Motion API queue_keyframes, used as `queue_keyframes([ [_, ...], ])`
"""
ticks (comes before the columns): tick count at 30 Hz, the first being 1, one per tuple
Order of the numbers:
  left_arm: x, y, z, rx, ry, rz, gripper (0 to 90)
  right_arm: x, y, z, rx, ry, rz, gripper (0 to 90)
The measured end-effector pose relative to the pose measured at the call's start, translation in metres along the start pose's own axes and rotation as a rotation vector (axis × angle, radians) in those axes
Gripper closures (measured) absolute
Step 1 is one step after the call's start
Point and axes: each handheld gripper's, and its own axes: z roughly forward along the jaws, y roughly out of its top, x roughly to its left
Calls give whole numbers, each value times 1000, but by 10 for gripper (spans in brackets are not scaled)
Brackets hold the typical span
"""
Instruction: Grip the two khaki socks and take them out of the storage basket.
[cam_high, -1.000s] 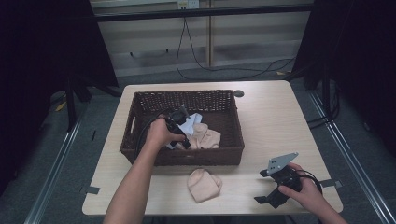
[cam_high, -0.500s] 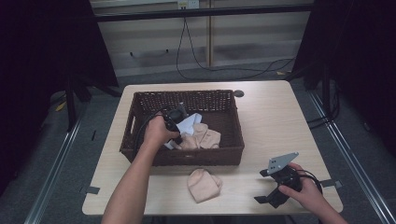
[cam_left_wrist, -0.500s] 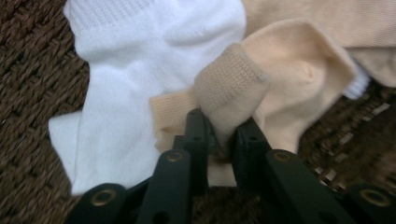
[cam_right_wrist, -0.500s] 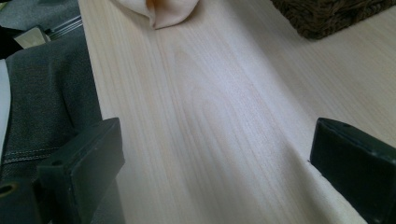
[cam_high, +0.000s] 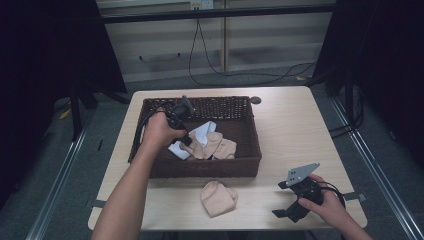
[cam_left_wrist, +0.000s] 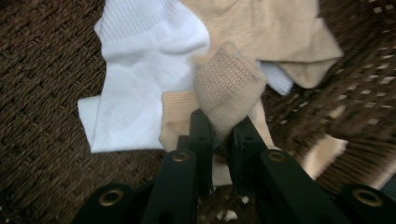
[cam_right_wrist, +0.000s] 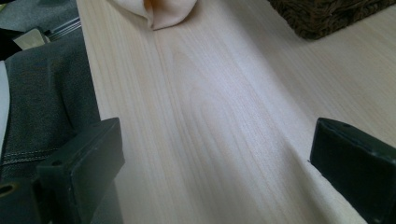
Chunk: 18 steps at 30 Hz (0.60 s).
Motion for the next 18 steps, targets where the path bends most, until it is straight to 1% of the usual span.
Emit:
queue_keyframes([
  [3,-3,0,-13,-11,-19,-23,817,0,0,0,-2,-1,-6,25],
  [4,-5,0,-22,-18,-16,-24,817,0,0,0,-2,-2,-5,25],
  [5,-5,0,-22,-18,-16,-24,817,0,0,0,-2,-2,-5,25],
  [7,-8,-1,-34,-17,-25,-28,817,0,0,0,-3,-1,-6,25],
  [8,-8,-1,-34,-17,-25,-28,817,0,0,0,-3,-1,-6,25],
  [9,-9,-1,-37,-17,-21,-32,817,-1,0,0,-2,-3,-9,25],
  [10,-11,-1,-45,-16,-22,-29,817,0,0,0,-4,-1,-4,25],
  [11,-11,-1,-45,-16,-22,-29,817,0,0,0,-4,-1,-4,25],
  [13,-13,0,-52,-12,-18,-25,817,-1,0,0,-3,-1,-6,25],
  [14,-14,0,-55,-16,-19,-22,817,-1,0,0,-3,-1,-6,24],
  [15,-15,0,-59,-23,-14,-11,817,-1,0,0,-3,-2,-6,25],
  [16,-16,0,-62,-31,-14,-17,817,-1,0,0,-3,-2,-6,25],
  [18,-18,0,-69,-30,-23,-13,817,-1,0,0,-3,-2,-7,24],
])
